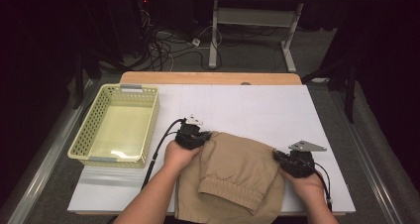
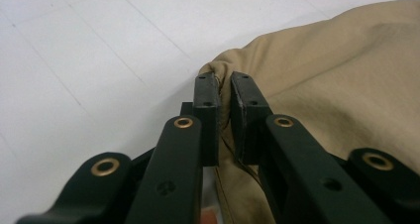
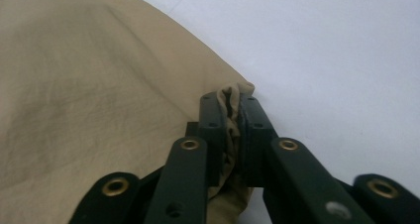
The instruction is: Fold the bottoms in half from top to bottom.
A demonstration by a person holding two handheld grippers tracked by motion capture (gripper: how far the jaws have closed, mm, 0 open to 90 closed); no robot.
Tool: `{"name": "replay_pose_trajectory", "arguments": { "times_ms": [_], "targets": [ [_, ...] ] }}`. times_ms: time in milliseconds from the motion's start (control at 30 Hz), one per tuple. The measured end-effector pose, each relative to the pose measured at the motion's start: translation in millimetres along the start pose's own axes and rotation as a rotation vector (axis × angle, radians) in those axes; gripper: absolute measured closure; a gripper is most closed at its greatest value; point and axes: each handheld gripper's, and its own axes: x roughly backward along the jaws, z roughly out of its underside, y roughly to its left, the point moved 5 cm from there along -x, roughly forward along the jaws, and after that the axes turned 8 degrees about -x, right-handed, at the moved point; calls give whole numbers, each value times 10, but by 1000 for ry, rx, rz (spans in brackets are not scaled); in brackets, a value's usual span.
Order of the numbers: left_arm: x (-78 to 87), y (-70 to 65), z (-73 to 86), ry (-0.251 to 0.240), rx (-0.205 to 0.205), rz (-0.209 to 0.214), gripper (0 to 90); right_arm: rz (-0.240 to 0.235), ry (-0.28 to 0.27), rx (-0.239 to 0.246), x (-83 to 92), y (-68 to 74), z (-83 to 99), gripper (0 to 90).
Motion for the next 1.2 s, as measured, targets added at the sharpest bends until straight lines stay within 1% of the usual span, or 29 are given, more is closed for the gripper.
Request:
{"name": "replay_pose_trajectory", "arguments": {
  "times_ms": [67, 100, 167, 200, 267, 367, 433, 500, 533, 567, 600, 633, 667, 700, 733, 767, 800, 867, 900, 1033, 1100, 1133, 1200],
  "targets": [
    [28, -7, -30, -18, -16, -16, 817, 8, -15, 17, 18, 13, -7, 856],
    [51, -9, -58, -34, -28, -26, 818, 11, -34, 21, 34, 10, -27, 857],
    [106, 6, -130, -70, -35, -38, 820, 11, -64, 24, 78, -3, -97, 858],
    [131, 25, -174, -73, -36, -41, 819, 9, -84, 26, 104, -8, -151, 858],
    [172, 60, -292, -75, -53, -61, 820, 11, -124, 34, 165, -8, -295, 858],
    [240, 128, -533, -116, -55, -92, 820, 28, -171, 53, 258, -11, -559, 858],
    [281, 171, -710, -147, -53, -105, 820, 38, -204, 59, 323, -29, -752, 857],
    [291, 213, -875, -153, -59, -113, 823, 41, -229, 57, 375, -66, -932, 854],
    [279, 231, -934, -145, -60, -110, 820, 42, -228, 56, 381, -98, -1005, 835],
    [260, 250, -971, -127, -55, -112, 803, 43, -215, 48, 370, -140, -1055, 781],
    [248, 261, -984, -123, -46, -119, 750, 43, -206, 33, 352, -192, -1081, 709],
    [249, 262, -979, -134, -33, -109, 706, 44, -198, 14, 339, -239, -1082, 659],
    [250, 253, -958, -135, -20, -96, 668, 42, -195, 2, 338, -270, -1065, 633],
    [250, 231, -919, -130, -21, -96, 621, 34, -196, -4, 351, -280, -1031, 611],
    [256, 201, -872, -122, -30, -95, 570, 29, -197, 1, 369, -278, -984, 592],
    [274, 163, -817, -125, -44, -90, 565, 28, -192, 9, 389, -264, -926, 577],
    [299, 123, -761, -135, -48, -81, 560, 18, -185, 18, 414, -239, -856, 572],
    [364, 48, -654, -144, -45, -47, 530, -5, -183, 31, 471, -175, -710, 558],
    [407, 13, -606, -154, -45, -39, 525, -4, -179, 43, 501, -142, -633, 554],
    [587, -137, -396, -171, -60, -28, 507, -20, -173, 62, 627, -4, -353, 537],
    [661, -223, -285, -176, -71, -27, 507, -32, -171, 63, 681, 66, -226, 533],
    [692, -271, -226, -184, -74, -23, 508, -36, -164, 69, 701, 100, -162, 533],
    [740, -372, -97, -190, -74, -9, 507, -45, -162, 65, 739, 157, -47, 527]
  ]
}}
